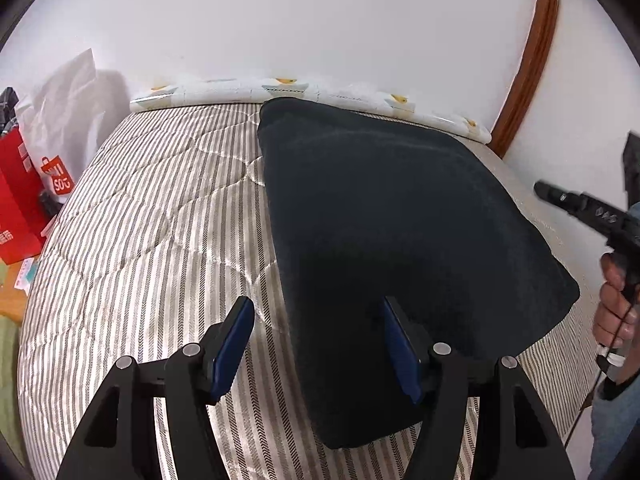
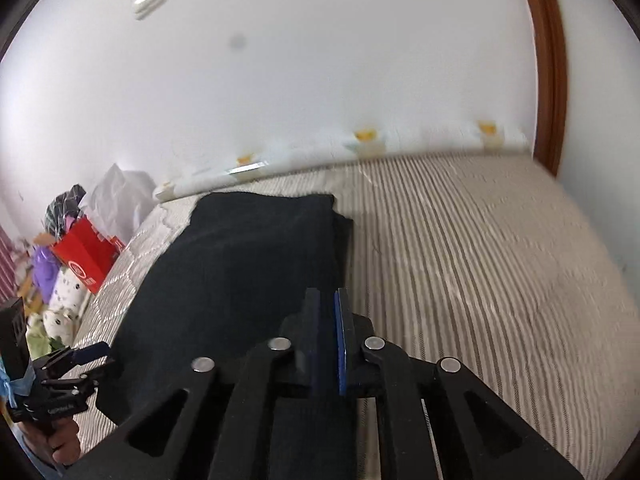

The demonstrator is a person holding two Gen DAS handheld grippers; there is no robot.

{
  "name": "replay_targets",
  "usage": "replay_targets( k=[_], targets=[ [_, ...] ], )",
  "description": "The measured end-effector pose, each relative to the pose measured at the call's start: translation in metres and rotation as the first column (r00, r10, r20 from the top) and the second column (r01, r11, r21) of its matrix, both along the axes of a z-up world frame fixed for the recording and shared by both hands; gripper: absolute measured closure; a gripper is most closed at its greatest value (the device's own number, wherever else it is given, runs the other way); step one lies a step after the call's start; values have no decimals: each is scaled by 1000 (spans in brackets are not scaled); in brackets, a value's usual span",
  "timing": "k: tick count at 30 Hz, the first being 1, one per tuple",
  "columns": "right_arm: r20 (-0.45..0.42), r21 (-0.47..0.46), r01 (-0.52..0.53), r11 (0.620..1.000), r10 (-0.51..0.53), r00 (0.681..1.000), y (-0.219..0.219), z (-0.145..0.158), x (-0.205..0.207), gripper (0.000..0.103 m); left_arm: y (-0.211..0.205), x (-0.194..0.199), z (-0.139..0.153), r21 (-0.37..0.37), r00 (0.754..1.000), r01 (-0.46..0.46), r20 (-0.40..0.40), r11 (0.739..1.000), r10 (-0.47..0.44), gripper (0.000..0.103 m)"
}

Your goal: Fold small clothes

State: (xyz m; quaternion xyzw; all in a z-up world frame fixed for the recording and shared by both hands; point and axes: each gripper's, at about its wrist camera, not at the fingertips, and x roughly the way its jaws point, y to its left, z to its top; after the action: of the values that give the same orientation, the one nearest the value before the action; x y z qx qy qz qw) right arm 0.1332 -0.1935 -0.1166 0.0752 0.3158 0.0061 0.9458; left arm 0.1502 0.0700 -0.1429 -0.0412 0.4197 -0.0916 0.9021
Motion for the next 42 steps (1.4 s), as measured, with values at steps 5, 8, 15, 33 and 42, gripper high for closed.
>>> replay_targets(
  k=[5,8,15,33,42],
  targets=[
    [-43,-92,-105,990,101,994,52,-10,13,78,-3,-5,-2,13,1000,-21,-2,1000,21,41],
    [-104,-138,-106,985,92,990,65,-36,25,79,-2,-10,1,6,1000,-15,-3,1000,15,41],
    [-139,-135,-73,988,54,989,57,-51,24,81,-1,-19,0,-7,1000,12,7,1000,-12,40],
    [-168,-168,-28,985,-1,986,42,-19,80,82,-11,91,2,42,1000,-15,22,999,14,37],
    [-268,-281,-29,959,-49,962,45,-51,142,83,-9,116,-16,55,1000,18,-4,998,-18,31]
  ],
)
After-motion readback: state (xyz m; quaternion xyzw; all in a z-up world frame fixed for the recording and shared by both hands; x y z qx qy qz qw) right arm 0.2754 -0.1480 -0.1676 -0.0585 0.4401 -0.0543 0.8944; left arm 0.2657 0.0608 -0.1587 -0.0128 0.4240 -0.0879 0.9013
